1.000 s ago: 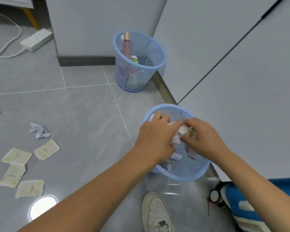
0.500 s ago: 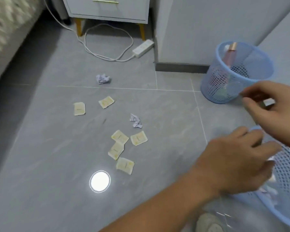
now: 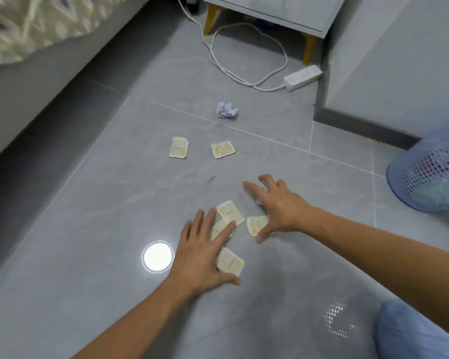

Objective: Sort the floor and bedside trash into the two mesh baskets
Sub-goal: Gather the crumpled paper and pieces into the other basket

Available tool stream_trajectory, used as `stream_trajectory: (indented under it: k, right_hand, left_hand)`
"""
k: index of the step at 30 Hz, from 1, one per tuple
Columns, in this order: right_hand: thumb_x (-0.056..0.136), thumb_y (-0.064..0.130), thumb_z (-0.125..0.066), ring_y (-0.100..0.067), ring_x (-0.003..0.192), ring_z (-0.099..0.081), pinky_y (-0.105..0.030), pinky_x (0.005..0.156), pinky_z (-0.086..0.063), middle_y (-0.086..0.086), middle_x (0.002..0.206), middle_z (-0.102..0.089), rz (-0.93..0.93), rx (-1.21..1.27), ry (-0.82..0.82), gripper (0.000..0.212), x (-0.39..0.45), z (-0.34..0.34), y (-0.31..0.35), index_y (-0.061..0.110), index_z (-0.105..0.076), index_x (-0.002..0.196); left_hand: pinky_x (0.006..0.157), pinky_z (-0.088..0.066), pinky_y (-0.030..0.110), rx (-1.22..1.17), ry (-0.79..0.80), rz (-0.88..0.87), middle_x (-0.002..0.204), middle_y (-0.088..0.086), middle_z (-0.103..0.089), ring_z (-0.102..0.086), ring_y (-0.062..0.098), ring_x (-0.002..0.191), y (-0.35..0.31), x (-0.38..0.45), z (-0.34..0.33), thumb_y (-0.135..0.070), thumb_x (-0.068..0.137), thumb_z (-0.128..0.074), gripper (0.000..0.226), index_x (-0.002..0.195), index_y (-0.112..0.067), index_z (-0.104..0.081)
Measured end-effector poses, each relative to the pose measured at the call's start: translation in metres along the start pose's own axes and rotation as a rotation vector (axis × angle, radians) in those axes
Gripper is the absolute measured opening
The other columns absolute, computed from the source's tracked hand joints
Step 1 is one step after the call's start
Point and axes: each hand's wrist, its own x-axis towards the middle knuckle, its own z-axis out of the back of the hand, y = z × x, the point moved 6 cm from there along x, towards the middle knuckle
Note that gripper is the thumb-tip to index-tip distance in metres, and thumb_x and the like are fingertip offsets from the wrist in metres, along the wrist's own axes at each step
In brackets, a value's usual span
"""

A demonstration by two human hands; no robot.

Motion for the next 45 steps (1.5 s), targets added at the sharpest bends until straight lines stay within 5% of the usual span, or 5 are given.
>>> stream_trajectory:
  k: [6, 13, 22, 32, 45]
  right_hand:
    - [0.054, 0.067, -0.088, -0.027, 0.113, -0.04, -0.048, 0.082, -0.054, -0.001, 0.13, -0.031, 0.093, -0.007, -0.052, 0.102, 0.014, -0.014, -0.002, 0.034, -0.035, 0.135]
    - [0.081, 0.036, -0.08, -0.027, 0.094, -0.048, -0.045, 0.085, -0.048, -0.001, 0.105, -0.044, 0.118, 0.212, -0.101, 0.044, -0.003, -0.028, -0.002, 0.023, -0.052, 0.113]
    - [0.092, 0.015, -0.064, -0.024, 0.084, -0.046, -0.039, 0.076, -0.043, 0.0, 0.095, -0.047, 0.087, 0.248, -0.115, 0.023, -0.006, -0.046, 0.007, 0.02, -0.047, 0.106]
    - [0.086, 0.016, -0.059, -0.016, 0.074, -0.052, -0.036, 0.07, -0.044, 0.008, 0.08, -0.053, 0.04, 0.39, -0.154, 0.015, -0.031, 0.003, 0.004, 0.028, -0.05, 0.088]
    - [0.092, 0.0, -0.068, -0.028, 0.058, -0.069, -0.043, 0.057, -0.061, -0.015, 0.074, -0.064, -0.57, 0.685, -0.721, 0.018, -0.395, 0.109, -0.135, 0.015, -0.057, 0.094]
  left_hand:
    - [0.125, 0.005, 0.046, 0.011, -0.07, -0.148, 0.17, 0.007, 0.021, 0.022, 0.031, 0.155, -0.021, 0.037, 0.003, -0.087, 0.071, -0.055, 0.114, 0.16, -0.046, 0.003]
    - [0.113, -0.036, 0.042, 0.029, -0.227, -0.228, 0.155, 0.006, -0.043, -0.038, 0.03, 0.143, -0.011, 0.037, 0.001, -0.055, 0.103, -0.04, 0.049, 0.142, -0.027, -0.05]
    - [0.065, -0.045, 0.04, 0.094, -0.384, -0.271, 0.093, 0.005, -0.058, -0.053, 0.027, 0.081, -0.007, 0.028, 0.006, -0.037, 0.101, -0.053, 0.024, 0.095, -0.016, -0.06]
    - [0.048, -0.031, 0.031, -0.072, -0.368, -0.261, 0.071, -0.001, -0.054, -0.056, 0.024, 0.064, -0.017, 0.018, 0.016, -0.035, 0.099, -0.05, 0.025, 0.08, -0.019, -0.047]
    - [0.046, -0.037, 0.033, -0.517, -0.383, -0.981, 0.059, 0.0, -0.052, -0.036, 0.024, 0.054, -0.359, -0.011, 0.179, -0.032, 0.088, -0.066, 0.024, 0.076, -0.021, -0.048]
